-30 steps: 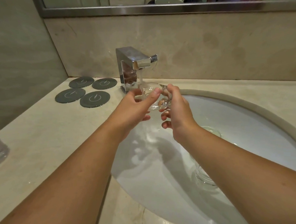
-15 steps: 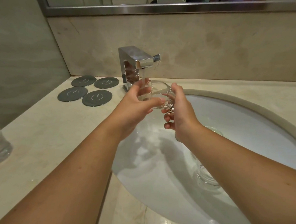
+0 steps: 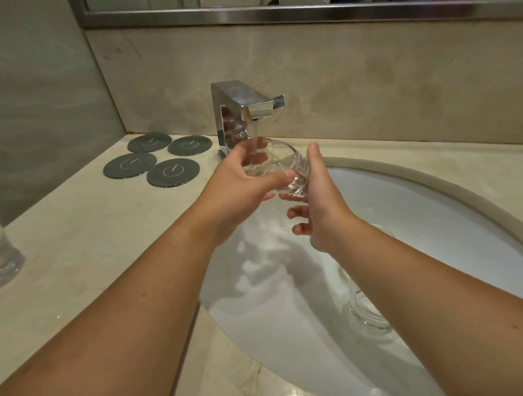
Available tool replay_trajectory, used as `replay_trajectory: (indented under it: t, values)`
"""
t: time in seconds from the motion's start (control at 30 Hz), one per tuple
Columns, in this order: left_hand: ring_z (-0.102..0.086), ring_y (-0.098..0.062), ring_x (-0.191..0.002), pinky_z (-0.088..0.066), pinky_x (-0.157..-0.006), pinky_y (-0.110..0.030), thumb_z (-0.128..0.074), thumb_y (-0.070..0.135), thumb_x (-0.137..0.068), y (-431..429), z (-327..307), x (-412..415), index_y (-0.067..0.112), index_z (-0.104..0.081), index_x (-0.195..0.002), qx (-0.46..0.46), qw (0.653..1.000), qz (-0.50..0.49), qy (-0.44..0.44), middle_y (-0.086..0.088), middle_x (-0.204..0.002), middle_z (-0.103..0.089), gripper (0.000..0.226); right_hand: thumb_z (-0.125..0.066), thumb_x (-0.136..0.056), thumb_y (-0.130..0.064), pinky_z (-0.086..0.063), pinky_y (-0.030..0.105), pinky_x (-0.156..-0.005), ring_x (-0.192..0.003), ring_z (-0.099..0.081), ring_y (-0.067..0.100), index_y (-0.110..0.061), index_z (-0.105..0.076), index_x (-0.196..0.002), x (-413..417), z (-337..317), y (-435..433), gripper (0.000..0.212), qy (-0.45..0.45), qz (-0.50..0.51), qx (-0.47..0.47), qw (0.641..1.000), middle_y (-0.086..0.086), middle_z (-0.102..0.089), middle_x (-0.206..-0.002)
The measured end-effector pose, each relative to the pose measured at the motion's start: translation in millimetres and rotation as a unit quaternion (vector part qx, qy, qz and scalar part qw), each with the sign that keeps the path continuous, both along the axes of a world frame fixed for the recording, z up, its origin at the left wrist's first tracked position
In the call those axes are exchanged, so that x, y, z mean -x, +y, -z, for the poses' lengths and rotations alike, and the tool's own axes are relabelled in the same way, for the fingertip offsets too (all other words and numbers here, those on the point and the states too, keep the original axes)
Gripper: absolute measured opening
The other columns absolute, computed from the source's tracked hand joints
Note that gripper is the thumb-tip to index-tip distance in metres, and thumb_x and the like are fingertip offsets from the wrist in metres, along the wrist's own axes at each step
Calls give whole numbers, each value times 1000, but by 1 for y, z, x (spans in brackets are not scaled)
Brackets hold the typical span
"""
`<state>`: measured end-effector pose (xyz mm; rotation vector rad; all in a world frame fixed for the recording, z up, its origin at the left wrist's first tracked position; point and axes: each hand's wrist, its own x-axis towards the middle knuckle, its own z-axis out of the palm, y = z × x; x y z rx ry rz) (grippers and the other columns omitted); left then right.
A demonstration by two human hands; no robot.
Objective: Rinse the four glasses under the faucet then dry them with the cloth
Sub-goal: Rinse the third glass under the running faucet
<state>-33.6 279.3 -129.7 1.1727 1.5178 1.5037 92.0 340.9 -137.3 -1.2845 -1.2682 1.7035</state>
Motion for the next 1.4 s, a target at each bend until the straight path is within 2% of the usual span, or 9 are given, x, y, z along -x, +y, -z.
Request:
replay_trajectory:
  t: [0.23,0.33,0.47,0.6,0.73,0.93,1.07,1.23,1.4]
  values:
    - [-72,-16,-121,-55,-106,-41,-83,20,-70,1,0,-1,33,-55,-142,-3,999,29,-42,6,-134,-70,78,-48,-98,-70,-33,27,-51,-51,-41,15,-23,-73,-95,-1,1,1,53,60,8,7,998,-1,-57,-67]
    - [-71,-7,-120,-56,-101,-40,-85,42,-73,1,1,-2,32,-55,-142,25,998,23,-46,12,-126,-74,77,-50,-100,-62,-36,29,-52,-55,-45,16,-24,-74,-96,0,2,1,45,61,19,-28,998,3,-59,-78]
    - [-71,-14,-116,-60,-84,-30,-87,67,-70,2,1,-1,24,-60,-138,57,997,-29,-31,4,-127,-72,86,-52,-100,-57,-38,29,-52,-57,-49,17,-25,-72,-105,0,2,2,38,66,31,-47,996,5,-63,-88]
    - [-75,-6,-105,-57,-78,-26,-89,47,-83,0,-1,1,20,-64,-134,28,999,-31,-15,5,-120,-77,62,-46,-100,-64,-37,29,-53,-62,-51,18,-28,-73,-111,0,2,1,47,45,21,-41,998,-1,-68,-98]
    - [-75,-11,-110,-60,-88,-34,-90,38,-74,1,0,2,24,-63,-135,13,1000,-18,1,2,-127,-74,68,-37,-93,-86,-36,29,-53,-67,-52,19,-30,-76,-115,-1,2,3,72,19,13,-3,1000,-1,-70,-93]
    - [-69,-16,-124,-56,-108,-43,-87,24,-71,1,-2,-1,30,-57,-141,17,999,7,-30,3,-135,-67,76,-50,-98,-70,-36,27,-50,-56,-47,16,-21,-76,-103,-1,4,5,56,51,41,-12,998,3,-65,-81]
    - [-70,-3,-115,-57,-102,-42,-87,38,-88,0,-2,-3,31,-57,-142,46,997,15,-61,11,-125,-72,63,-55,-98,-64,-40,30,-54,-61,-49,17,-22,-73,-111,0,3,5,47,52,55,-67,995,1,-68,-90]
    - [-73,-17,-115,-60,-80,-28,-84,65,-73,2,0,-1,24,-61,-139,62,996,-19,-64,3,-130,-71,81,-59,-99,-59,-40,33,-59,-65,-53,18,-26,-65,-117,1,1,0,38,50,55,-97,993,-5,-68,-92]
    - [-75,-6,-109,-61,-85,-33,-91,40,-84,1,0,2,21,-60,-139,17,999,-22,-35,4,-122,-76,66,-45,-99,-74,-38,32,-57,-68,-57,21,-31,-67,-120,0,-1,0,53,25,36,-84,995,-7,-71,-113]
